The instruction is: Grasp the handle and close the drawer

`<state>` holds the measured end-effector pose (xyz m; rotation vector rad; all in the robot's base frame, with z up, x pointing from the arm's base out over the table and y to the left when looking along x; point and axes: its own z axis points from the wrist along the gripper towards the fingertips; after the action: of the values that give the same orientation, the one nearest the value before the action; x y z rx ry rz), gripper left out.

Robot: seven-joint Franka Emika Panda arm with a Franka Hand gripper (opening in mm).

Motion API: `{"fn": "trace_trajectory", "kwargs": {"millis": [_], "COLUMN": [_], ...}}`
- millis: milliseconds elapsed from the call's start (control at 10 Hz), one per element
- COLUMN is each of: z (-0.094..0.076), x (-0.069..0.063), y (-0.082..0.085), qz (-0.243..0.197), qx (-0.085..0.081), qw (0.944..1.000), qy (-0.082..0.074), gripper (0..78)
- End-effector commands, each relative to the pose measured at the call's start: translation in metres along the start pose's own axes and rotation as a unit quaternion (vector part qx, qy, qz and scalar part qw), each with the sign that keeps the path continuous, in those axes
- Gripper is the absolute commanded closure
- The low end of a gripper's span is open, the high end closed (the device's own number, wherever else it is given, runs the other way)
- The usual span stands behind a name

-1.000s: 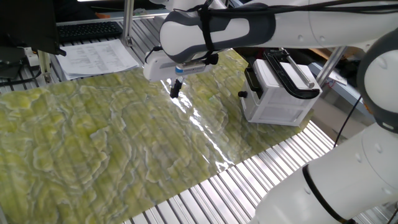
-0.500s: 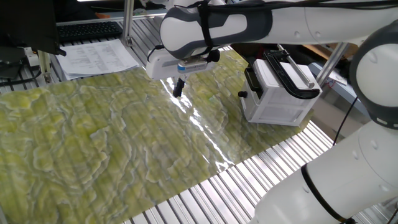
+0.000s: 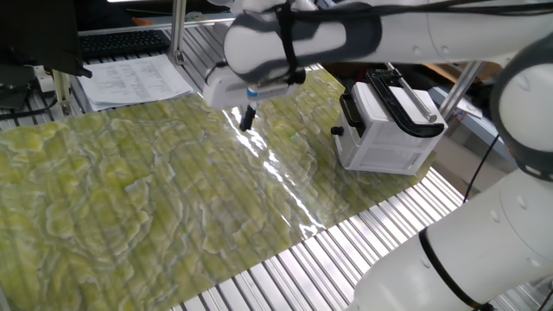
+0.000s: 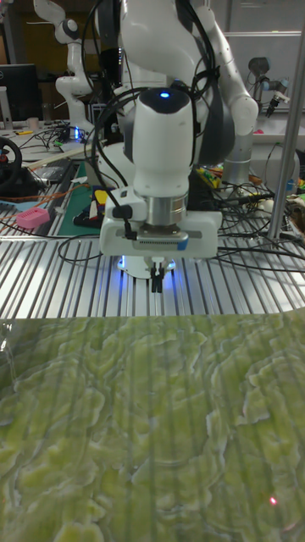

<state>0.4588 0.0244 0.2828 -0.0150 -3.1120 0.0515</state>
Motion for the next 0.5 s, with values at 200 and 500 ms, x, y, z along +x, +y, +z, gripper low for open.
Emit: {"fn": "trace_trajectory", "kwargs": {"millis": [200, 500], "z": [-0.030, -0.016], "x": [-0.049, -0.057], "y": [-0.008, -0.005], "qz": [-0.005, 0.008], "qx": [-0.012, -0.009], "qw": [0.9994, 0.9998], "qy": [0.032, 0.014], "gripper": [76.4, 76.4]}}
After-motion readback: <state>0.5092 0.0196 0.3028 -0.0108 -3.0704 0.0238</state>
